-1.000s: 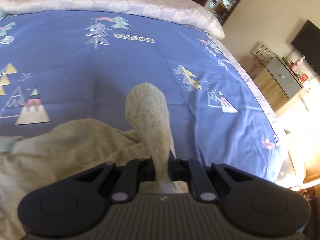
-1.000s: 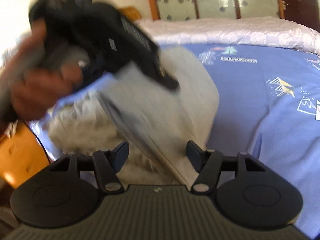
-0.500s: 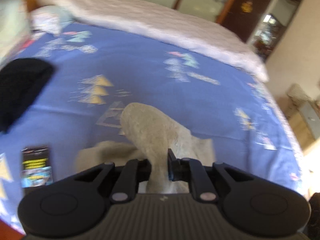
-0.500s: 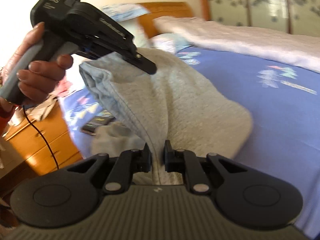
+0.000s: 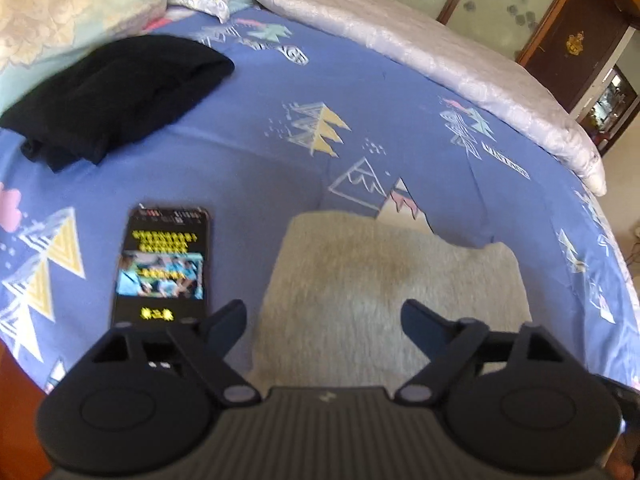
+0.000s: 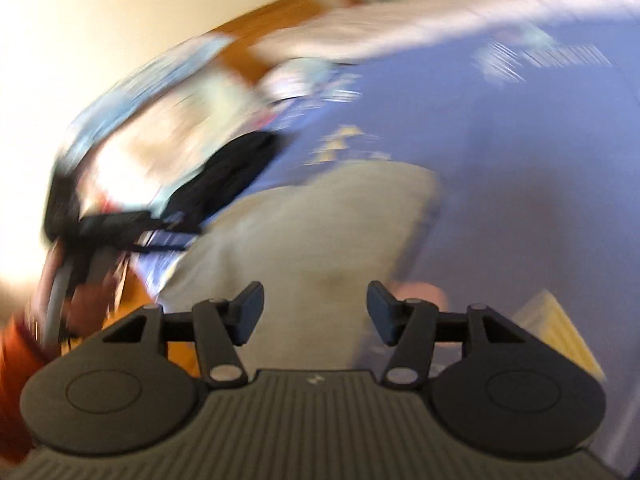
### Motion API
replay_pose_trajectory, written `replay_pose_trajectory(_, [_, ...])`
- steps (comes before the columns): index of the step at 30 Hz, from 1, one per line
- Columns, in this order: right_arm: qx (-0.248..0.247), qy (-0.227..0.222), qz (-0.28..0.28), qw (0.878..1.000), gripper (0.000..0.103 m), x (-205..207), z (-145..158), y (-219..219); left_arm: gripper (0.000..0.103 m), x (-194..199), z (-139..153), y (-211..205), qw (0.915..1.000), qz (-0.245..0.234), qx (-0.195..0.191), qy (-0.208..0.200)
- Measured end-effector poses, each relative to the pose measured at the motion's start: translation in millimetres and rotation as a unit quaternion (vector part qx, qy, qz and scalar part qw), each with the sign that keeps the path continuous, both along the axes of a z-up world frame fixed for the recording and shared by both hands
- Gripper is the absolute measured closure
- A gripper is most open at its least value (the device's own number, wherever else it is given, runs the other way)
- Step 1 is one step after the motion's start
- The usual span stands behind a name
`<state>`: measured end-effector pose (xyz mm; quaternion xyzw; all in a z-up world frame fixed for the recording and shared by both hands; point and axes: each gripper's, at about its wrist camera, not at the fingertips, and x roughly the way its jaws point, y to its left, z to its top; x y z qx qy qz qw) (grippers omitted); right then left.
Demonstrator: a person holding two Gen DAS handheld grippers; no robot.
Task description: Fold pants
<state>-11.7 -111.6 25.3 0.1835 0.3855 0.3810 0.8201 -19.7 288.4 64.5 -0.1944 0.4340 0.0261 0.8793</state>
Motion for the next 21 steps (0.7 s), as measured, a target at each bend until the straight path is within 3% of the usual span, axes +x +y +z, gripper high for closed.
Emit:
replay_pose_trajectory(4, [0.039, 0.065, -0.038, 0.996, 0.036, 17.7, -19.1, -1.2, 0.012, 1.9, -17.6, -12.1, 0.9995, -0.014, 0.011, 0.026])
replay_pose_trajectory(9, [0.024, 0.083, 0.003, 0.996, 0.035, 35.4, -28.6, 43.2, 0.014, 5.3, -34.0, -30.0, 0.9985, -0.028, 0.015, 0.045])
replay_pose_trajectory(11, [0.001, 0.090, 0.022, 0.996, 0.040, 39.0, -33.9, 59.9, 0.017, 6.7, -43.0, -37.3, 0.9979, -0.025, 0.021, 0.055])
replay_pose_trajectory(12, [-0.011, 0.086, 0.026, 0.996, 0.054, 36.9, -32.4, 65.7, 0.021, 4.9, -44.9, -42.2, 0.9979, -0.023, 0.031, 0.052])
replay_pose_trajectory(13, [-0.028, 0.076, 0.029, 0.996, 0.067, 36.2, -28.3, 71.1, 0.026, 3.5, -45.4, -48.2, 0.9976, -0.024, 0.044, 0.047])
replay_pose_trajectory(15, [-0.054, 0.037, 0.040, 0.997, 0.080, 35.3, -11.2, 76.5, 0.032, 3.3, -42.4, -60.1, 0.9975, -0.023, 0.055, 0.038])
replay_pose_trajectory(18, [-0.083, -0.083, 0.038, 0.992, 0.083, 21.3, 31.7, 69.0, 0.034, 12.8, -31.5, -84.0, 0.9991, -0.035, 0.022, 0.010])
replay_pose_trajectory(21, [-0.117, -0.192, 0.002, 0.974, 0.083, 7.2, 66.7, 39.9, 0.038, 32.9, -15.0, -120.8, 0.9964, -0.075, -0.025, -0.030])
